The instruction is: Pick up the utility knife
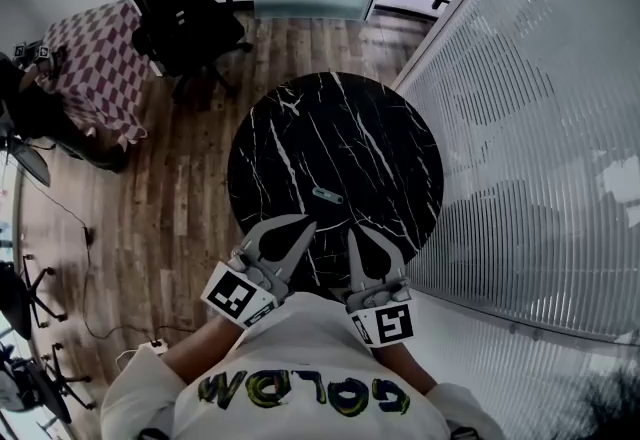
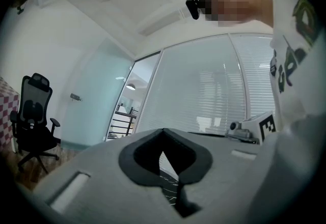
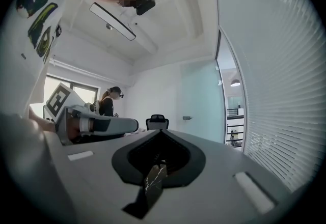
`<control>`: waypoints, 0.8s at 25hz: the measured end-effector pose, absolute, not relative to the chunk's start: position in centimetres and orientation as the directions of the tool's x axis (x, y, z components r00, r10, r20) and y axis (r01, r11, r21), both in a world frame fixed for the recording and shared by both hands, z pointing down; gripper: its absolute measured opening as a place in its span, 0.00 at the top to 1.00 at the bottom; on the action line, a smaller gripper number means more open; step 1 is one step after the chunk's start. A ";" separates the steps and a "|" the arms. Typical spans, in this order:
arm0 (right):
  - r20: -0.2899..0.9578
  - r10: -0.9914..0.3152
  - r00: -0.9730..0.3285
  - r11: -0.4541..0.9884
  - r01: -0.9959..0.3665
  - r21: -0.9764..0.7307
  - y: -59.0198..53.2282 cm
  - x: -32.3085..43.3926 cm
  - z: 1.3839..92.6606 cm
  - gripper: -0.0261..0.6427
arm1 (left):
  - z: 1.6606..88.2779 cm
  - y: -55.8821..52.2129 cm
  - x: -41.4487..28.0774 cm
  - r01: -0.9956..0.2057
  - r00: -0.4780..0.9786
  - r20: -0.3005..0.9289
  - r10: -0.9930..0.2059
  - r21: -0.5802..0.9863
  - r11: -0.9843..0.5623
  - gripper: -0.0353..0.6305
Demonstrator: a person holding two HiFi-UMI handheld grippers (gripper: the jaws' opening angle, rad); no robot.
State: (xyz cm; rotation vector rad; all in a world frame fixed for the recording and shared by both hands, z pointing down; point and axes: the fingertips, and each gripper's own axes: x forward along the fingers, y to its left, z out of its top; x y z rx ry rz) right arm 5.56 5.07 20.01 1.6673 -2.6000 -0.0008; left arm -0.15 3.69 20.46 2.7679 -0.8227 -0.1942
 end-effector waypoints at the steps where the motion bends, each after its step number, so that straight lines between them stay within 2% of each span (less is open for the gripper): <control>1: 0.048 -0.907 -0.419 0.421 -0.906 0.032 4.8 5.7 20.0 0.96 | 20.6 3.5 -0.1 -0.519 0.833 -0.052 -0.551 0.272 -0.810 0.94; 8: 0.086 -0.888 -0.451 0.456 -0.888 0.050 2.8 6.8 21.6 0.96 | 22.1 1.3 0.9 -0.527 0.834 -0.026 -0.551 0.258 -0.810 0.94; 13: 0.186 -0.855 -0.485 0.494 -0.869 0.005 1.9 7.0 24.9 0.96 | 24.6 0.6 1.3 -0.546 0.827 0.024 -0.562 0.270 -0.793 0.94; 20: 0.257 -0.823 -0.506 0.530 -0.847 0.030 -1.4 7.6 30.7 0.96 | 29.5 -1.9 2.0 -0.559 0.822 0.055 -0.566 0.263 -0.786 0.94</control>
